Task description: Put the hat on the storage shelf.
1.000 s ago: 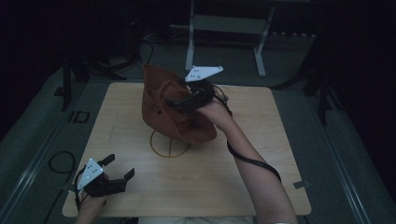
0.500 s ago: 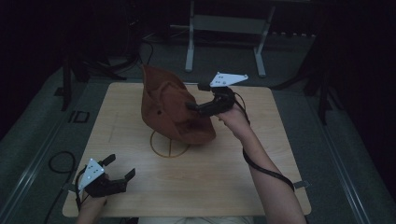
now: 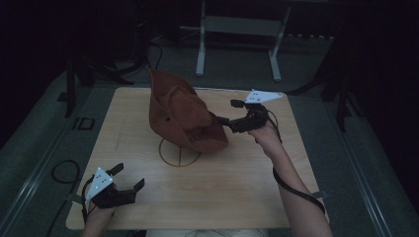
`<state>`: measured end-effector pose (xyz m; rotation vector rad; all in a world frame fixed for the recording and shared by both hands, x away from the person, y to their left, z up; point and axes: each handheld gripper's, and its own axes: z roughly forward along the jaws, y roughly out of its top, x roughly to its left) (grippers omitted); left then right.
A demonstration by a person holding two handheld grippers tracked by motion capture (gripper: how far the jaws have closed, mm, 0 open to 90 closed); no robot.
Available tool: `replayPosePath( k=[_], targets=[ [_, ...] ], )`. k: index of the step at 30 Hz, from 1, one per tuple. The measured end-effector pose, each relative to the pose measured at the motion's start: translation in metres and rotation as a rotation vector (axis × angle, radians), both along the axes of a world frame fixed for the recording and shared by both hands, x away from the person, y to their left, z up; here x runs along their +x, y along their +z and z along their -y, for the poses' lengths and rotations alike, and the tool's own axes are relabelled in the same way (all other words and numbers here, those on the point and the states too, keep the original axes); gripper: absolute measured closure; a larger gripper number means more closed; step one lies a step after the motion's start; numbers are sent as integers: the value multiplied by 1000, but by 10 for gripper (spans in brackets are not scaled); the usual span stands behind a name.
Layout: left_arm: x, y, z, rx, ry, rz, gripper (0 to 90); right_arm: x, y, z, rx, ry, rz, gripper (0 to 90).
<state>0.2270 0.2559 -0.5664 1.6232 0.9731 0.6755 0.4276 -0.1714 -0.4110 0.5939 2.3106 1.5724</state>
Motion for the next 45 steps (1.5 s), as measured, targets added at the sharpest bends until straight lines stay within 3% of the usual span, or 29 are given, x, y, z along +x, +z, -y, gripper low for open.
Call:
replayPosePath(
  k=[16,21,34,38,45],
  targets=[
    [1,-2,1,7,-1,-6,42,-6,-41,41,-22,-64,-59,112],
    [1,-2,1,7,-2,-8,42,-11,-57,53,-15,-52,-64,152],
    [1,-3,3,12,-7,-21,42,-29,-102,78,-79,-81,-108,141],
    [2,-4,3,15,-12,-24,42,-36,-115,84,-126,-89,-120,135],
    [2,-4,3,16,-13,-26,42,-49,-131,97,-122,-105,-149,133]
  ],
)
